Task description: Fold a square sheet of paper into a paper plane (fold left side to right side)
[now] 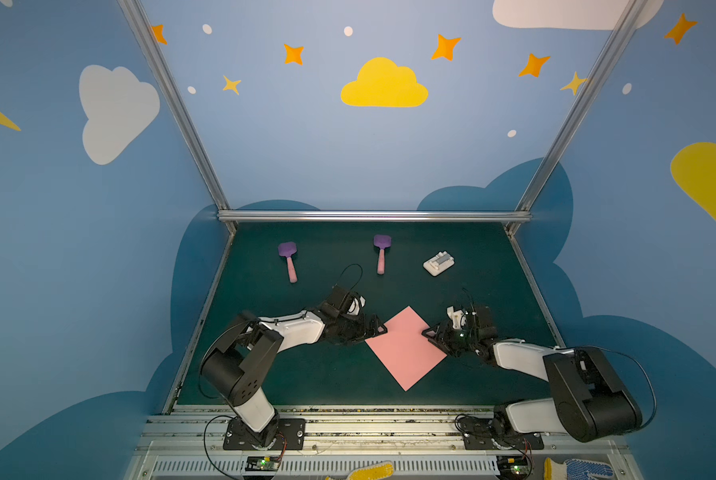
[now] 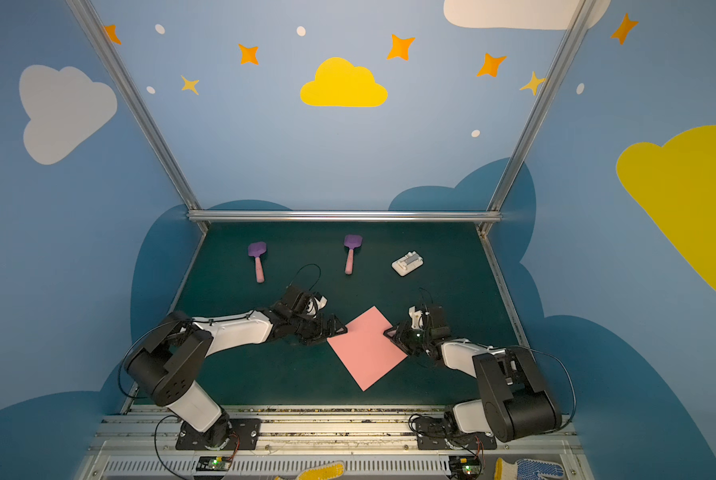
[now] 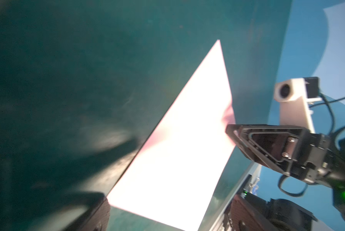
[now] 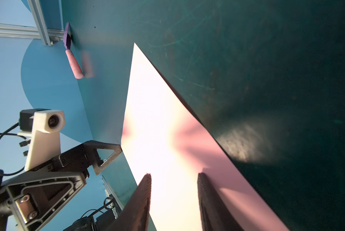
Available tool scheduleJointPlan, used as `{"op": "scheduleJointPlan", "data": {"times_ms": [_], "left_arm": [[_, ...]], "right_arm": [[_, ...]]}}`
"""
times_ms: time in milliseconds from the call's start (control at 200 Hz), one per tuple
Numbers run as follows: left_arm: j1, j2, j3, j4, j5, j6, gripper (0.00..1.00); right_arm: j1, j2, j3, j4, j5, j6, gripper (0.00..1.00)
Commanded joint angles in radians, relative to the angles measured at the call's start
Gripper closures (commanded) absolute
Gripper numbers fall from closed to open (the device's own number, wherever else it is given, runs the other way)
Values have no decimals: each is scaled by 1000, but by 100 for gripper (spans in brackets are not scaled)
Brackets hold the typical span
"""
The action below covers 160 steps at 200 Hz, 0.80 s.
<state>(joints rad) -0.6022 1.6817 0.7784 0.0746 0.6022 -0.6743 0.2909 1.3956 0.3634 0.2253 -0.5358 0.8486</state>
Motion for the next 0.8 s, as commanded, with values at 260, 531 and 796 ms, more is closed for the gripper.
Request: {"op": "scheduleJointPlan", "data": {"times_ms": [260, 531, 796], "left_arm": [[-39, 185, 41, 93, 127, -8, 5], [-41, 182, 192, -136, 60, 99, 4], [-57, 191, 131, -102, 22, 61, 5]], "right_arm": [[16, 68, -44, -139, 37, -11, 59], [14, 16, 6, -203, -15, -39, 57], [1, -270, 70, -545, 113, -38, 40]]}}
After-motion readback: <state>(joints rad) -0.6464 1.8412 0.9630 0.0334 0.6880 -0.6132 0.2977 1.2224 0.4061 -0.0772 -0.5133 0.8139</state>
